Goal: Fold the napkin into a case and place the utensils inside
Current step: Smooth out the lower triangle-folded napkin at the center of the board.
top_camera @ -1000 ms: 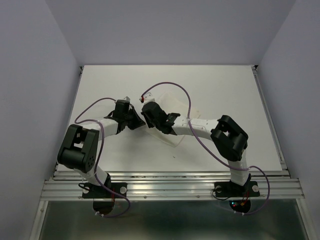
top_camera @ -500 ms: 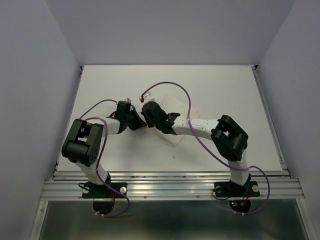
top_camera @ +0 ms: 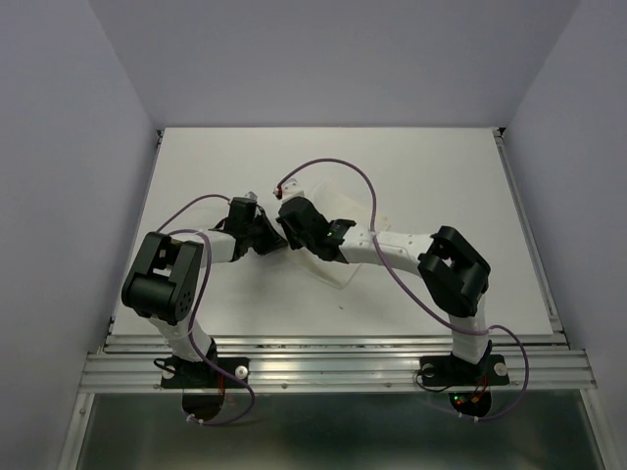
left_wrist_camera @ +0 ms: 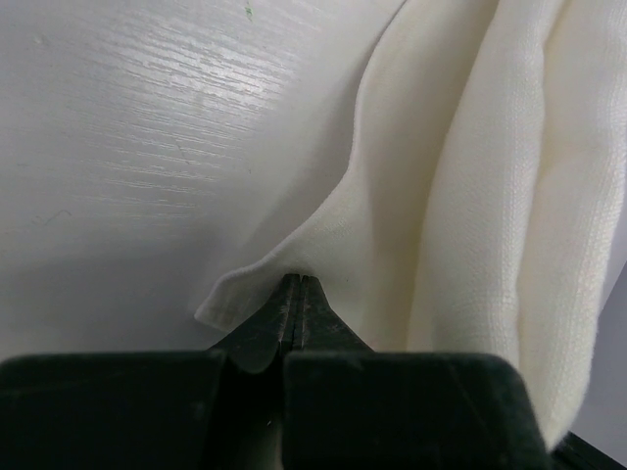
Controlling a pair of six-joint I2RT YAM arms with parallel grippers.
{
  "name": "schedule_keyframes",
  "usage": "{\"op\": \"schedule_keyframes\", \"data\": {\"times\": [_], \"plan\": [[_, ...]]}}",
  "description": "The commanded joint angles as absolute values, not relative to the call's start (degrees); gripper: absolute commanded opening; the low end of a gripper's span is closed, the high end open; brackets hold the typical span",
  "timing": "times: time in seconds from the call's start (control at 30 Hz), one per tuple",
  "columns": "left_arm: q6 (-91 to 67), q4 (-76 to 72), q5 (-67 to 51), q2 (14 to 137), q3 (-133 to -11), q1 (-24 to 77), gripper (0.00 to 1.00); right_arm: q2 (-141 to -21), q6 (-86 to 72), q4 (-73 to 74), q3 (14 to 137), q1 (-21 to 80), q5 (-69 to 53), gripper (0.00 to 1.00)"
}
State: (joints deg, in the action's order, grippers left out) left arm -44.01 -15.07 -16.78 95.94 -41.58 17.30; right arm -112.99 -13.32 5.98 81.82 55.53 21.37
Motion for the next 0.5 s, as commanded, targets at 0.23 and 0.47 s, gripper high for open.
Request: {"op": "schedule_keyframes", "data": {"times": [0.23,0.47], "plan": [[-42.7,-13.4,-15.5,98.3,-41.2,17.3,0.00,-108.0,-14.7,4.7,84.6,56.9,20.1,0.04],[-42.8,-12.3,-15.2,97.1,-40.9,17.3,0.00,-111.2,-17.0,4.7,84.3,57.6,17.8,0.06]]}}
